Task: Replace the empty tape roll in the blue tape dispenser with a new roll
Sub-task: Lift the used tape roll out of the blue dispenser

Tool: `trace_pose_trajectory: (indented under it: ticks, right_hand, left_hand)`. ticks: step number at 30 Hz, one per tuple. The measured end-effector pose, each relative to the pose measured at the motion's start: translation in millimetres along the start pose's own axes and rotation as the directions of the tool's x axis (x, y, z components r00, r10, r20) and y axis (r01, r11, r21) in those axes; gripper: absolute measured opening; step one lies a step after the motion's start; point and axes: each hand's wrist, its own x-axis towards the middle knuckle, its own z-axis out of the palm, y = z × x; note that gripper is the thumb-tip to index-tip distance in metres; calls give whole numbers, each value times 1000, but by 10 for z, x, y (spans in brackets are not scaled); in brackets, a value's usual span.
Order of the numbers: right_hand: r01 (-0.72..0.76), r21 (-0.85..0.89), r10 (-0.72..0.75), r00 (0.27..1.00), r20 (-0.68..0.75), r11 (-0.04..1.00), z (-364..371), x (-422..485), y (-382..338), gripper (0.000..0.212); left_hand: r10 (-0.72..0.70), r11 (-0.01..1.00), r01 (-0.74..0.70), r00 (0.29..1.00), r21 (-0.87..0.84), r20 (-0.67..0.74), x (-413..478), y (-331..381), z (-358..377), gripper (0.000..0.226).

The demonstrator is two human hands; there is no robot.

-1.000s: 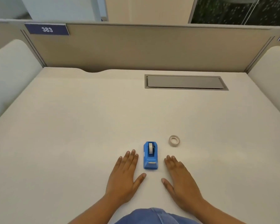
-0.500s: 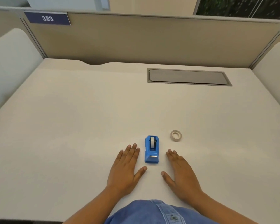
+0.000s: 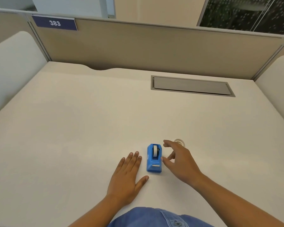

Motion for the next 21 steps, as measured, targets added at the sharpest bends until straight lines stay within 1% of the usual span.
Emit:
trace_pose_trajectory:
  ticks: [3, 5, 7, 9, 11, 14, 17, 19, 21]
  right_hand:
    - [28, -6, -28, 999, 26, 1000, 38, 38, -62, 64]
    - [17, -16, -16, 998, 68, 1000, 70, 59, -94, 69]
    - [5, -40, 0, 994, 109, 999, 94, 78, -116, 70]
    - [10, -61, -3, 994, 114, 998, 111, 99, -116, 66]
    - [32, -82, -25, 995, 92, 996, 116, 123, -114, 61]
    - [83, -108, -74, 994, 83, 991, 105, 161, -133, 57]
    - [127, -140, -113, 988, 102, 982, 84, 194, -155, 50]
    - [132, -155, -113, 986, 125, 979, 84, 208, -171, 47]
    - [121, -161, -101, 986, 131, 979, 94, 223, -187, 46]
  left_hand:
    - [-5, 1000, 5, 1000, -11, -7, 0, -5, 2, 81]
    - [-30, 999, 29, 999, -33, -25, -2, 10, 1, 87]
    - [-63, 993, 58, 997, -101, -41, 16, 50, -20, 99]
    - [-87, 975, 78, 996, -207, -33, 72, 100, -64, 109]
    - [-103, 934, 83, 994, -348, -40, 157, 152, -129, 113]
    - [-76, 853, 30, 995, -522, -66, 304, 241, -232, 117]
    - [-51, 801, -9, 995, -599, -83, 447, 314, -283, 119]
    - [-41, 768, -3, 998, -641, -54, 496, 329, -261, 119]
    - [-37, 761, 2, 998, -648, -42, 498, 308, -195, 115]
